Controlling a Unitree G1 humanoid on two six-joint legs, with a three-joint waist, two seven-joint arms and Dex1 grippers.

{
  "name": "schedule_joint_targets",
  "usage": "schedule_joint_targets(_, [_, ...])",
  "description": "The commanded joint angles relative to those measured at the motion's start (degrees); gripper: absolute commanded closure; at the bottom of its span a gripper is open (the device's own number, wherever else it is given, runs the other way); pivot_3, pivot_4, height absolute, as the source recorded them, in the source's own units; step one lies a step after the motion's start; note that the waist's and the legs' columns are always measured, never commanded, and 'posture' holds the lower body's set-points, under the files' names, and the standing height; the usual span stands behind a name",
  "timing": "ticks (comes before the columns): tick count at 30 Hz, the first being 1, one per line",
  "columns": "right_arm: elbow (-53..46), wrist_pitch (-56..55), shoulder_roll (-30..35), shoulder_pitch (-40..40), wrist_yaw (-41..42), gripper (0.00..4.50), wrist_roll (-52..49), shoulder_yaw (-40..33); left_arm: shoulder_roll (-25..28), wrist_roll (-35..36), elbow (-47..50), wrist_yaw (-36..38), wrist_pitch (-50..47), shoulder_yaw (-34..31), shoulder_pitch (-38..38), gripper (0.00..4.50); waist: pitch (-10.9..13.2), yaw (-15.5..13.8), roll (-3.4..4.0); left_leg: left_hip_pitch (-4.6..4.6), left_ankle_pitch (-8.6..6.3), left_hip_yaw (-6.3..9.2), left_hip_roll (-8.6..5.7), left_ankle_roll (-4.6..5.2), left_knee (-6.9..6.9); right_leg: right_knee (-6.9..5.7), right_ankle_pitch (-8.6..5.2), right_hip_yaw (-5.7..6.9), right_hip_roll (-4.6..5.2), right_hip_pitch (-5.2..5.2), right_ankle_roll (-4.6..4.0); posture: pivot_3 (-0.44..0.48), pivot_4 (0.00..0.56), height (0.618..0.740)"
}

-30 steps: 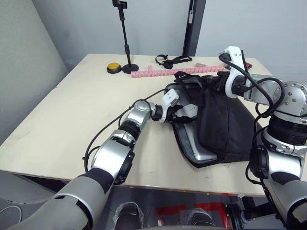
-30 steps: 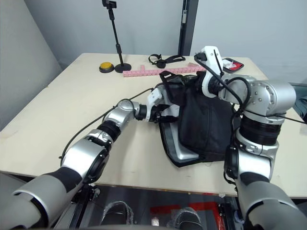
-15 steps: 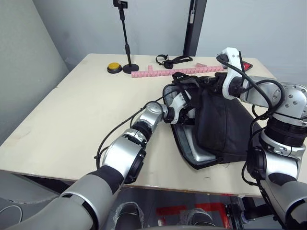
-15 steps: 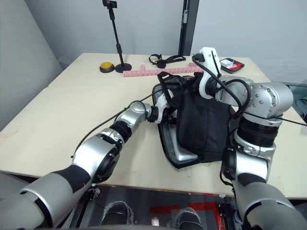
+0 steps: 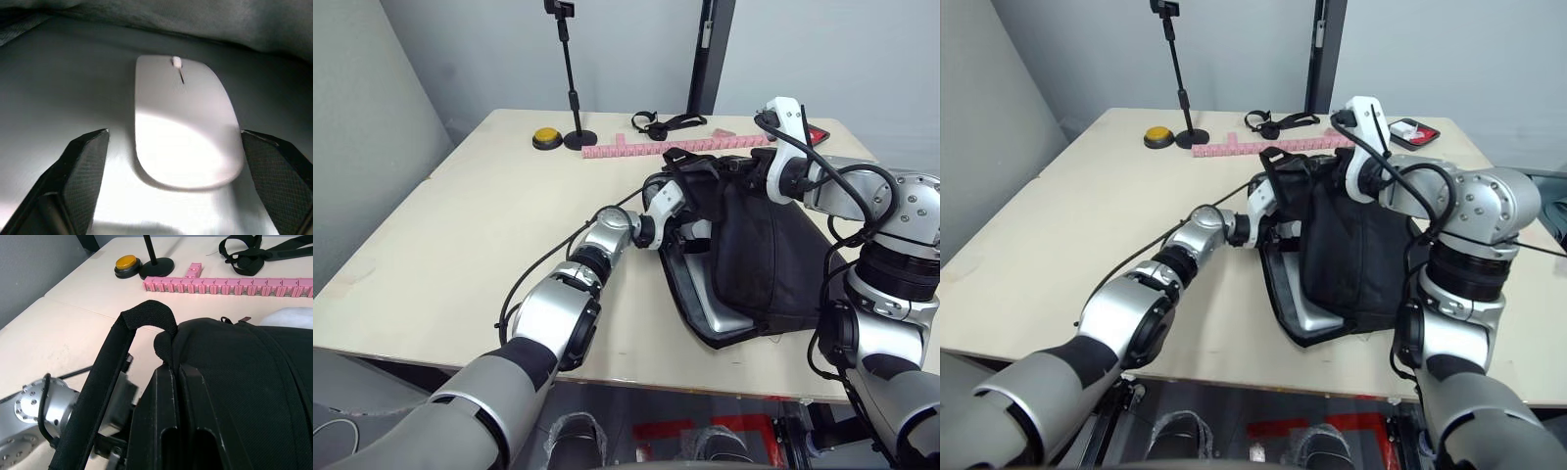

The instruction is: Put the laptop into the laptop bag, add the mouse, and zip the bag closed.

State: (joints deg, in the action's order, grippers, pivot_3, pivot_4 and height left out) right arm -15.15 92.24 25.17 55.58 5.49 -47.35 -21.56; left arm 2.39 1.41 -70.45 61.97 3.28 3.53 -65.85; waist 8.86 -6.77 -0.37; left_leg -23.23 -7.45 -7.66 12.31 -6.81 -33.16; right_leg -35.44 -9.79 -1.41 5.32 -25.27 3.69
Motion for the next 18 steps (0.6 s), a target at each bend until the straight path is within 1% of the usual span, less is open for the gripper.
schedule_joint_targets(1, [-1.97, 0.26, 1.23, 1.65, 0.78, 4.50, -1.27, -1.92, 4.17, 0.41, 6.64, 6.56, -1.96, 0.68, 1.64, 0.07, 0.00, -0.06, 0.00, 0.00, 0.00, 0.00, 0.00, 0.00, 0.03, 0.00, 0.00, 0.02, 0.00, 0.00, 0.00, 0.000, 0.150, 0.739])
schedule_joint_targets(5, [-1.33, 0.26, 1.93, 1.73, 1.68, 4.50, -1.08, -1.60, 11.49, -1.07, 17.06, 14.45, -3.91, 4.33, 6.47, 0.07, 0.00, -0.18, 0.01, -0.02, 0.00, 0.00, 0.00, 0.00, 0.08, 0.13, 0.00, 0.03, 0.01, 0.02, -0.01, 0.000, 0.150, 0.739])
schedule_joint_targets(8, [-1.06, 0.26, 2.11, 1.76, 2.48, 4.50, -1.26, -1.47, 15.25, -0.41, 23.47, 16.00, -6.41, 5.12, 8.74, 0.07, 0.01, -0.26, 0.03, -0.02, 0.00, 0.01, 0.00, 0.00, 0.14, 0.15, 0.00, 0.07, 0.01, 0.00, -0.01, 0.000, 0.150, 0.739])
schedule_joint_targets(10, [-1.22, 0.26, 2.78, 1.39, 3.91, 4.50, -1.62, -0.65, 18.33, 1.45, 28.98, 18.58, -9.05, 4.44, 10.53, 0.07, 0.02, -0.29, 0.03, -0.03, 0.00, 0.01, 0.00, 0.00, 0.13, 0.15, 0.00, 0.07, 0.01, 0.00, -0.01, 0.000, 0.150, 0.739])
schedule_joint_targets(12, [-1.53, 0.25, 3.87, 0.58, 6.26, 4.50, -2.43, 0.26, 22.42, 5.01, 36.82, 22.37, -14.39, 2.86, 12.88, 0.07, 0.03, -0.25, 0.05, -0.04, -0.01, 0.00, 0.00, -0.01, 0.14, 0.16, -0.01, 0.07, 0.02, -0.01, -0.01, 0.000, 0.150, 0.739])
schedule_joint_targets(15, [-1.44, -0.71, 6.88, -1.57, 10.54, 4.50, -2.98, 2.23, 29.14, 12.14, 48.60, 27.29, -25.38, 0.45, 16.52, 0.07, 0.03, -0.03, 0.06, -0.02, -0.03, 0.00, 0.03, -0.06, 0.23, 0.15, -0.04, 0.10, -0.01, -0.04, -0.07, 0.000, 0.150, 0.739])
schedule_joint_targets(18, [-1.23, -2.40, 9.65, -3.19, 14.73, 4.50, -3.63, 4.07, 34.83, 18.23, 55.90, 29.49, -35.16, -1.33, 19.07, 0.07, 0.04, -0.13, 0.07, -0.01, -0.04, 0.02, 0.04, -0.09, 0.30, 0.14, -0.07, 0.14, -0.02, -0.06, -0.10, 0.000, 0.150, 0.739])
